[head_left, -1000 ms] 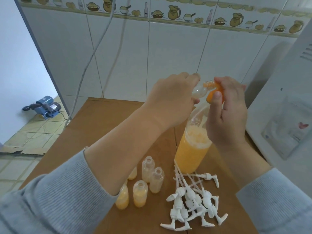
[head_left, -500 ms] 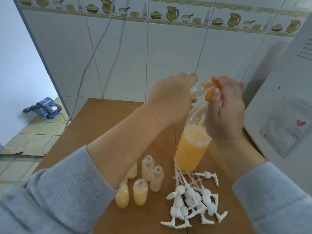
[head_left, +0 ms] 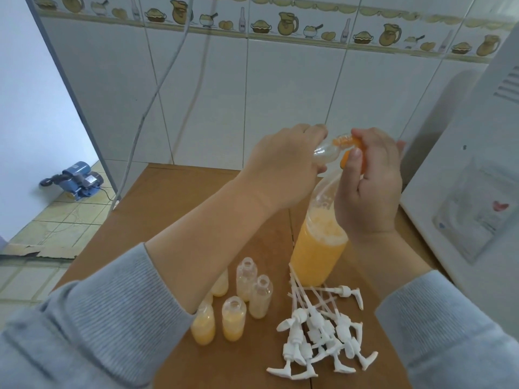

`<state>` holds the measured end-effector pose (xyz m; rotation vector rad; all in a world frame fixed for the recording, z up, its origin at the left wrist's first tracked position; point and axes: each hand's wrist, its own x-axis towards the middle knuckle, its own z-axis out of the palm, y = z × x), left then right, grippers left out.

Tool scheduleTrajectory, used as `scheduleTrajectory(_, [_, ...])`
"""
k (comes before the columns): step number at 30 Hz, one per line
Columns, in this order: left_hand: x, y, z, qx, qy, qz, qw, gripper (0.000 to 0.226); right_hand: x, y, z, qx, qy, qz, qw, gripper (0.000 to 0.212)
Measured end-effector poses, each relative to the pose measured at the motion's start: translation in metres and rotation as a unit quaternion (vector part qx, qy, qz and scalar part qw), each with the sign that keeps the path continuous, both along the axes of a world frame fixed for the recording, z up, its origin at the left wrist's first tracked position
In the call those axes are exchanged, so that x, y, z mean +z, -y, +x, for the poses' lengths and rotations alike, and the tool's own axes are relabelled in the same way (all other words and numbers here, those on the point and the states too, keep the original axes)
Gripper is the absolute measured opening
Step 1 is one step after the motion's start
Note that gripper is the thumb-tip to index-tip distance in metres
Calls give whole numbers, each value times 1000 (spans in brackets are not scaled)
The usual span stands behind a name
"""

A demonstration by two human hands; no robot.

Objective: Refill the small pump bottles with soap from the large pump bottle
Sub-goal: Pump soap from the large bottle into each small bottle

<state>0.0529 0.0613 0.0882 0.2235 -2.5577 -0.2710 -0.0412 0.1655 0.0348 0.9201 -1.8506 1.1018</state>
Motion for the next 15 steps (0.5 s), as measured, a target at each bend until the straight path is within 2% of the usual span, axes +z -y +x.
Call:
scheduleTrajectory(5, [12, 1, 0, 6, -12, -8, 1000, 39, 21, -4, 1, 26, 14, -3, 1000, 43])
scheduleTrajectory(9, [6, -2, -2, 2, -32, -11, 999, 40, 12, -4, 0, 19, -1, 2, 1000, 39])
scheduleTrajectory(15, [-3, 0, -5, -2, -2, 7, 1000, 39, 0, -5, -5, 6, -4, 12, 1000, 36])
